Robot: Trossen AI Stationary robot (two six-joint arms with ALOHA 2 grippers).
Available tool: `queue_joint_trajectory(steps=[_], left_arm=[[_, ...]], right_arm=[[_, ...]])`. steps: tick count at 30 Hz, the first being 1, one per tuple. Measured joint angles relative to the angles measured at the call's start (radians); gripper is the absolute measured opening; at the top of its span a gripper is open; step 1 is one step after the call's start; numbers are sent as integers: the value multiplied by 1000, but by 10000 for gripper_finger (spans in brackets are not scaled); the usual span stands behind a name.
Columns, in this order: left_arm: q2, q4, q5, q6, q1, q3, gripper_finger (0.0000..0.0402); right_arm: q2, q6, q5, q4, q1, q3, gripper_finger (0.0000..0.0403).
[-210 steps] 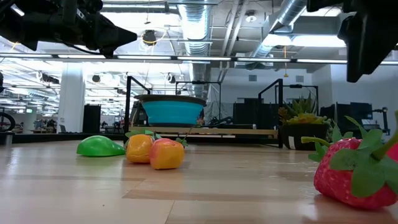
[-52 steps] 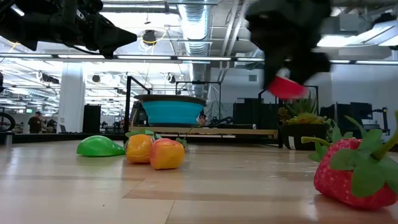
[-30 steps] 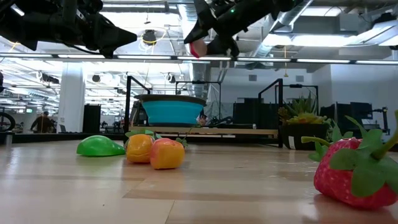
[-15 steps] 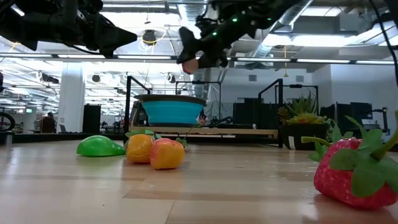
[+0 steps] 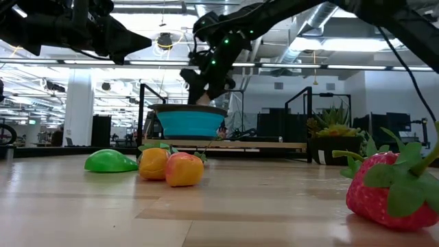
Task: Pick & Place Fruit
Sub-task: Put the apple into the basket, then put the strawberry into the basket
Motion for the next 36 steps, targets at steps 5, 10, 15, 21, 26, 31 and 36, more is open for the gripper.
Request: queue_joint_trajectory(steps=[5,10,15,21,26,31,36], left_arm=[[0,0,0,1,2,0,2],[0,0,0,1,2,0,2],[0,0,0,2,2,0,2],[0,0,1,2,2,0,2],[0,0,1,2,2,0,2],[0,0,1,2,2,0,2],[0,0,1,1,2,0,2]], right_arm=[[59,0,-1,-43,0,68,266],[74,-19,-1,-82,3,71,285],[62,-48,-2,-114,7,71,291],[15,-68,-4,-142,11,71,284],[-50,-83,-4,-178,32,72,280],[-125,-105,-4,-283,67,73,280],[-164,-105,-4,-404,116,73,276]])
